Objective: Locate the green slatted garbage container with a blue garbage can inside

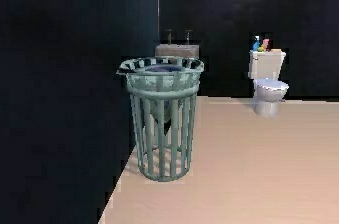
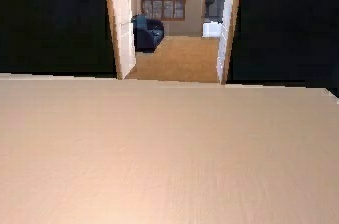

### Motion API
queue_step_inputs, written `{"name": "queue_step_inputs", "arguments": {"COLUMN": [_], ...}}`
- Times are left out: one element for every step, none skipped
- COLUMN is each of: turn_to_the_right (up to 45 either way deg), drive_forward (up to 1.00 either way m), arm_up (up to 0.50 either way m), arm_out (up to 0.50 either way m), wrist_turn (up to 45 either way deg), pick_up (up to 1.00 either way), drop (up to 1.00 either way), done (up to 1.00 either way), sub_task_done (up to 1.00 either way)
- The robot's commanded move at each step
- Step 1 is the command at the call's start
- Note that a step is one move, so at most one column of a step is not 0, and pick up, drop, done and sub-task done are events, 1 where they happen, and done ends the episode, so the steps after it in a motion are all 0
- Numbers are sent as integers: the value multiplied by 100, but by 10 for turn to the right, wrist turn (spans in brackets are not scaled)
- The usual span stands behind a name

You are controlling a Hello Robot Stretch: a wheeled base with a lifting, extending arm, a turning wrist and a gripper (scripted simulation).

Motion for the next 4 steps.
{"name": "queue_step_inputs", "arguments": {"turn_to_the_right": [210, 0, -360, 0], "drive_forward": [0, 80, 0, 0], "arm_up": [0, 0, 0, 0], "arm_out": [0, 0, 0, 0], "wrist_turn": [0, 0, 0, 0], "pick_up": [0, 0, 0, 0], "drop": [0, 0, 0, 0], "done": [0, 0, 0, 100], "sub_task_done": [0, 0, 0, 0]}}
